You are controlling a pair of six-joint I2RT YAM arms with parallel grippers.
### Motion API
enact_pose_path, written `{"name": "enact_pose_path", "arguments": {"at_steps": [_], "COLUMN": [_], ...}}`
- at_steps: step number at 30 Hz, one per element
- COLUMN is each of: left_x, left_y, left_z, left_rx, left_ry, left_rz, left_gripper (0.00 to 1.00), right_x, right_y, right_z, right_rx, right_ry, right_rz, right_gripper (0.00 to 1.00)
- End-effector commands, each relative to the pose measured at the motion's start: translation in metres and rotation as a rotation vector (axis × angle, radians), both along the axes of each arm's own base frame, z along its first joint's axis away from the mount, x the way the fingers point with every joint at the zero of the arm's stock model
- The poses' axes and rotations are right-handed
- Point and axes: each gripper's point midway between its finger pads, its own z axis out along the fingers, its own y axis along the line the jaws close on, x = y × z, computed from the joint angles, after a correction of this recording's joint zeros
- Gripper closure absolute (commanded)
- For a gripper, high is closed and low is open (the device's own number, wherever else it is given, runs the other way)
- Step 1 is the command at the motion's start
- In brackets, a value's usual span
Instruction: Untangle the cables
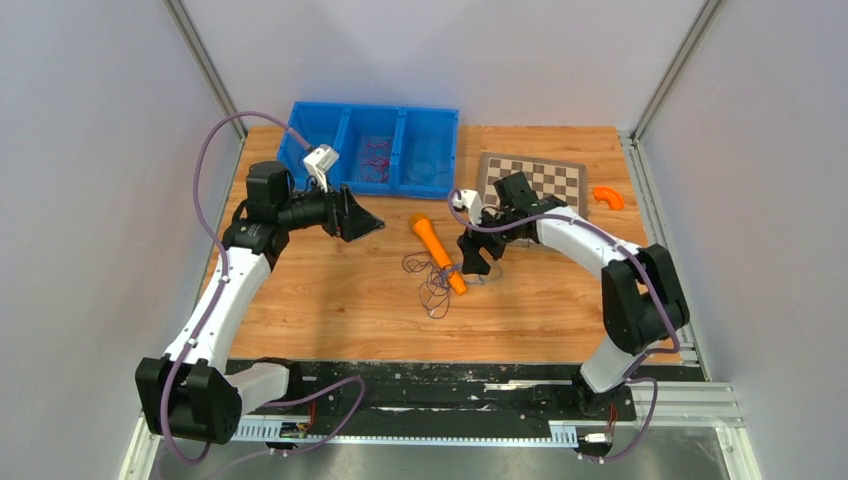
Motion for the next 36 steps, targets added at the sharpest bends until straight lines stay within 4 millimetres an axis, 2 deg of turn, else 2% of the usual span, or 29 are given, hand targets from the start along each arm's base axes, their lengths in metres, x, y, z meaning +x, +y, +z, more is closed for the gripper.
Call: {"name": "enact_pose_path", "arguments": {"at_steps": [1, 3, 5, 8, 11, 15, 20, 22, 23, 24, 25, 28, 36], "left_x": [-0.003, -0.004, -0.004, -0.004, -0.005, -0.009, -0.020, -0.030, -0.035, -0.040, -0.044, -0.056, -0.055], "left_y": [-0.002, -0.002, -0.001, -0.001, 0.001, 0.002, 0.001, 0.000, 0.000, -0.003, -0.003, -0.018, -0.054], "left_z": [0.012, 0.012, 0.010, 0.010, 0.008, 0.006, 0.005, -0.002, -0.015, -0.017, -0.032, -0.049, -0.088], "left_rx": [-0.027, -0.027, -0.025, -0.018, -0.002, 0.004, 0.009, 0.023, 0.038, 0.044, 0.063, 0.089, 0.162], "left_ry": [-0.034, -0.036, -0.033, -0.034, -0.034, -0.042, -0.082, -0.113, -0.111, -0.128, -0.122, -0.151, -0.194], "left_rz": [-0.015, -0.015, -0.013, -0.012, -0.007, -0.010, -0.059, -0.094, -0.107, -0.122, -0.133, -0.201, -0.356], "left_gripper": [0.00, 0.00, 0.00, 0.00, 0.00, 0.00, 0.00, 0.00, 0.00, 0.00, 0.00, 0.00, 0.03], "right_x": [0.013, 0.015, 0.018, 0.020, 0.011, -0.005, -0.020, -0.025, -0.029, -0.032, -0.035, -0.044, -0.057], "right_y": [0.005, 0.007, 0.009, 0.012, 0.018, 0.024, 0.031, 0.035, 0.036, 0.037, 0.037, 0.039, 0.044], "right_z": [-0.020, -0.032, -0.043, -0.050, -0.035, -0.001, 0.058, 0.085, 0.095, 0.102, 0.109, 0.120, 0.139], "right_rx": [-0.022, -0.030, -0.037, -0.030, 0.019, 0.096, 0.200, 0.248, 0.270, 0.285, 0.297, 0.323, 0.350], "right_ry": [0.002, 0.024, 0.040, 0.057, 0.065, 0.026, -0.026, -0.050, -0.059, -0.064, -0.070, -0.072, -0.088], "right_rz": [0.036, 0.055, 0.067, 0.082, 0.117, 0.170, 0.185, 0.187, 0.192, 0.194, 0.197, 0.208, 0.232], "right_gripper": [0.19, 0.20, 0.25, 0.46, 0.70, 0.99, 1.00, 1.00, 1.00, 1.00, 1.00, 1.00, 1.00]}}
